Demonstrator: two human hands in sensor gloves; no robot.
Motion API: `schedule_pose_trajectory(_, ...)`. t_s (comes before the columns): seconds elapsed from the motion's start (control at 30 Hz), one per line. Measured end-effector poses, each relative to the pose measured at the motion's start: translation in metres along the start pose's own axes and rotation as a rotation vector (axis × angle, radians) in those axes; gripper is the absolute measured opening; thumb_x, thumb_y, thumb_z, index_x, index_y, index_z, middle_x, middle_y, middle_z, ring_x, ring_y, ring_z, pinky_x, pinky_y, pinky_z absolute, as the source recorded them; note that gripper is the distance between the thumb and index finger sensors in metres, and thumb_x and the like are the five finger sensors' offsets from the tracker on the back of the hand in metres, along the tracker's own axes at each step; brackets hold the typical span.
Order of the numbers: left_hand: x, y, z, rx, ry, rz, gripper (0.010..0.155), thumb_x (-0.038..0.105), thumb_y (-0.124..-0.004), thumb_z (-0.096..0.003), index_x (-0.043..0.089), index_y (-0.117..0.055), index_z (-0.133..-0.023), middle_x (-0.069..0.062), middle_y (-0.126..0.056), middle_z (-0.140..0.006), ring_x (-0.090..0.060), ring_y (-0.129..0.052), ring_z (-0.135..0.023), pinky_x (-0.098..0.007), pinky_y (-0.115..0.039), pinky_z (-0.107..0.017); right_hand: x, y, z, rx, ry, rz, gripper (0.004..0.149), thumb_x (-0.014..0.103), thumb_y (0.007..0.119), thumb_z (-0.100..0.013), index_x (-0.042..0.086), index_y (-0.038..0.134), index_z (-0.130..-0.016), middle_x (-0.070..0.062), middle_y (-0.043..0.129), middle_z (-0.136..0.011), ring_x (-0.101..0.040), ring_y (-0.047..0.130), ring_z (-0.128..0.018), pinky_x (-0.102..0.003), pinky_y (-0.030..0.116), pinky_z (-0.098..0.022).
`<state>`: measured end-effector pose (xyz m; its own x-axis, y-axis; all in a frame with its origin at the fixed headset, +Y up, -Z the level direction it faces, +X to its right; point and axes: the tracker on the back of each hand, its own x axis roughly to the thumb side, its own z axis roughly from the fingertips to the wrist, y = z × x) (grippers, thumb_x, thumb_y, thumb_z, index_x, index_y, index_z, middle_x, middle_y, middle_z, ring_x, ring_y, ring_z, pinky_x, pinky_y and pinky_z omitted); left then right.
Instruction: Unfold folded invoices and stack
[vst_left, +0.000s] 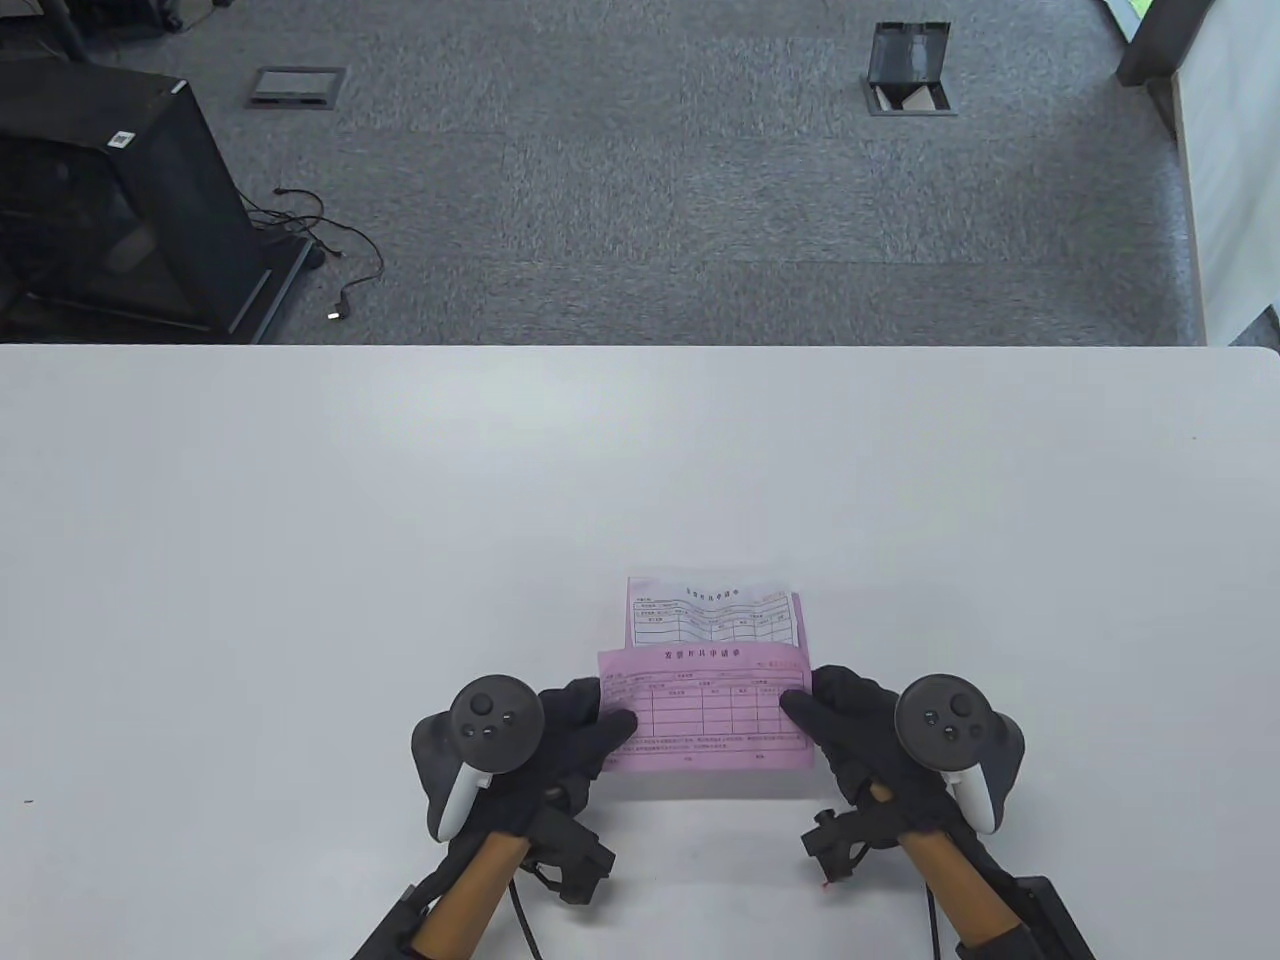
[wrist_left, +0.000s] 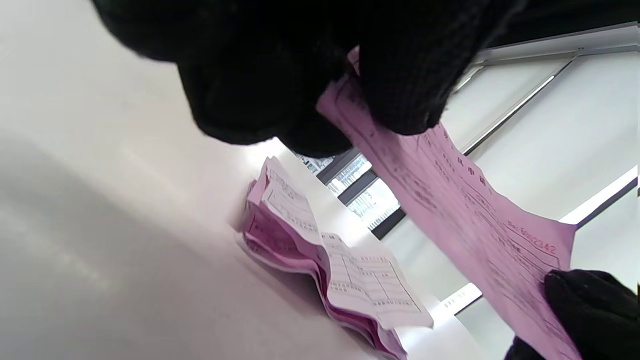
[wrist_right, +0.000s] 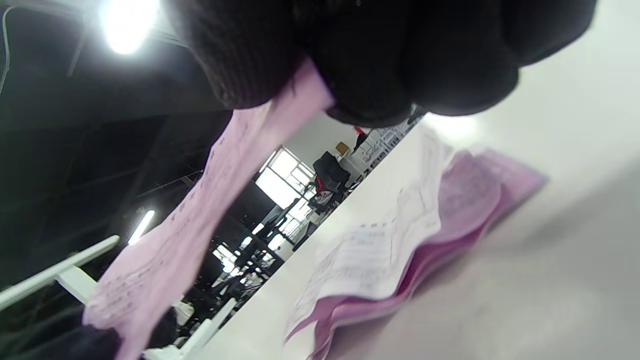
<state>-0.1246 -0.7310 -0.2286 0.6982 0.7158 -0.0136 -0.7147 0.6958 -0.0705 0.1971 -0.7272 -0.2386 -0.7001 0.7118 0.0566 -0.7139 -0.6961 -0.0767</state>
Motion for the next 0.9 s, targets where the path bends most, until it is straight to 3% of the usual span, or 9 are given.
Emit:
schedule_pose_trajectory(0.17,0.02,0.007,-0.029,0.038,0.047,-0.096,0.058,0.037,-0.092,-0.0447,0.014,-0.076,-0.096,-0.006,-0.102,-0.064,-0.027,-0.096,-0.054,-0.032,-0.083,-0.034,0.025,-0.006,-0.03,-0.074,-0.022,0.2,0.037,0.044,0.079,-0.044,0.02,0.083,-0.072,-0.002,0.093,-0.053,-0.028,0.091,-0.053,-0.055,0.068,-0.057)
schedule_pose_trajectory(0.4,0.032,-0.003,-0.068,-0.017,0.177,-0.248,0.063,0.037,-0.091,-0.045,0.014,-0.071,-0.1,-0.006,-0.1,-0.064,-0.026,-0.095,-0.054,-0.031,-0.082,-0.035,0.032,0.014,-0.071,-0.013,0.055,0.486,0.038,0.044,0.079,-0.043,0.02,0.084,-0.072,-0.002,0.094,-0.053,-0.028,0.091,-0.053,-0.055,0.068,-0.057)
schedule_pose_trajectory(0.63,0.018,-0.031,-0.09,-0.122,0.265,-0.348,0.067,0.038,-0.091,-0.0451,0.014,-0.067,-0.103,-0.006,-0.1,-0.065,-0.026,-0.094,-0.055,-0.031,-0.082,-0.036,0.012,0.051,-0.088,0.116,0.152,0.677,0.037,0.044,0.079,-0.044,0.021,0.084,-0.072,-0.003,0.094,-0.056,-0.03,0.091,-0.056,-0.056,0.067,-0.059)
schedule_pose_trajectory(0.9,-0.001,-0.049,-0.103,-0.15,0.326,-0.326,0.069,0.039,-0.091,-0.0451,0.012,-0.067,-0.104,-0.007,-0.101,-0.061,-0.026,-0.093,-0.052,-0.03,-0.081,-0.035,-0.002,0.067,-0.096,0.152,0.191,0.749,0.036,0.045,0.079,-0.043,0.022,0.086,-0.071,-0.003,0.096,-0.054,-0.03,0.092,-0.054,-0.056,0.067,-0.058)
